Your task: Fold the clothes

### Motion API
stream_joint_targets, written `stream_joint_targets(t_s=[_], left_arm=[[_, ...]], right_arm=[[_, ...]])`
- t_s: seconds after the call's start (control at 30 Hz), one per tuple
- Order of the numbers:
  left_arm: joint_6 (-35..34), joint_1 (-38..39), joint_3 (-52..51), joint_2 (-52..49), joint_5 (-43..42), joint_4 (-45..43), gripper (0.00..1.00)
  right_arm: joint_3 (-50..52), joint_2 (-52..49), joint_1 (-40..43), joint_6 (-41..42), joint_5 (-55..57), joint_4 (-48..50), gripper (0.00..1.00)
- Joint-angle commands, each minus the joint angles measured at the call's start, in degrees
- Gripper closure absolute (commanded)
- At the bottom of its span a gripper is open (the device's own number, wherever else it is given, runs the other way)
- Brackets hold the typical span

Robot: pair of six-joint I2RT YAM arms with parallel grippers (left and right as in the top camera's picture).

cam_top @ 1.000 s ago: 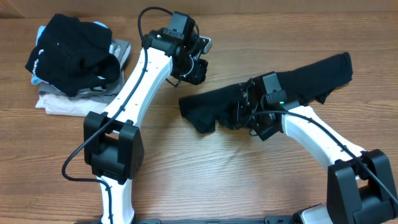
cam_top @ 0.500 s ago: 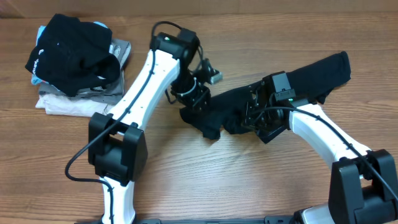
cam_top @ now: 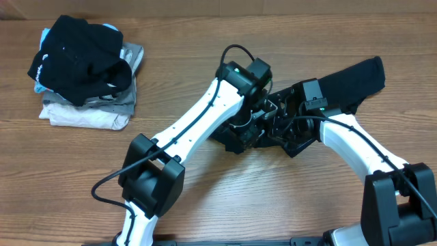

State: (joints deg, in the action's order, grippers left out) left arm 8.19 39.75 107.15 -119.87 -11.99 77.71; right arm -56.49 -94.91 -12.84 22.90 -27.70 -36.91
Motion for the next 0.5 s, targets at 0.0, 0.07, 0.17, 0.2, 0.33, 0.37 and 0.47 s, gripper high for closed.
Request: stream_joint_targets(t_s=[0.0,0.07,0.17,0.2,0.33,0.37,0.47], left_arm=[[-9.5,0.0,-1.0,0.7,9.2,-1.6,0.41],[-10.8,0.0,-1.0,0.7,10.1,-2.6,0.42],[-12.2,0.0,-1.0,0.7,10.7,-3.8,0.42],[-12.6,0.0,-1.0,0.7,10.7,-4.1,0.42],[-13.6,0.0,-1.0,0.7,10.5,-4.2,0.42],[-13.6,0.0,-1.0,0.7,10.4,-4.2,0.42],[-13.7,0.0,-1.2,0.7,9.5,-4.1,0.43]], right_arm=[[-0.2,0.4,-0.2,-0.3,-1.1,0.8,0.96],[-0.2,0.4,-0.2,-0.3,-1.1,0.8,0.96],[-0.2,0.4,-0.2,-0.3,-1.1,0.9,0.96],[-0.2,0.4,-0.2,-0.3,-1.1,1.0,0.96],[-0.2,0.4,-0.1,-0.3,-1.1,1.9,0.96],[-0.3,0.4,0.0,-0.3,-1.2,2.1,0.96],[-0.8,0.4,1.0,-0.3,-1.2,2.3,0.96]])
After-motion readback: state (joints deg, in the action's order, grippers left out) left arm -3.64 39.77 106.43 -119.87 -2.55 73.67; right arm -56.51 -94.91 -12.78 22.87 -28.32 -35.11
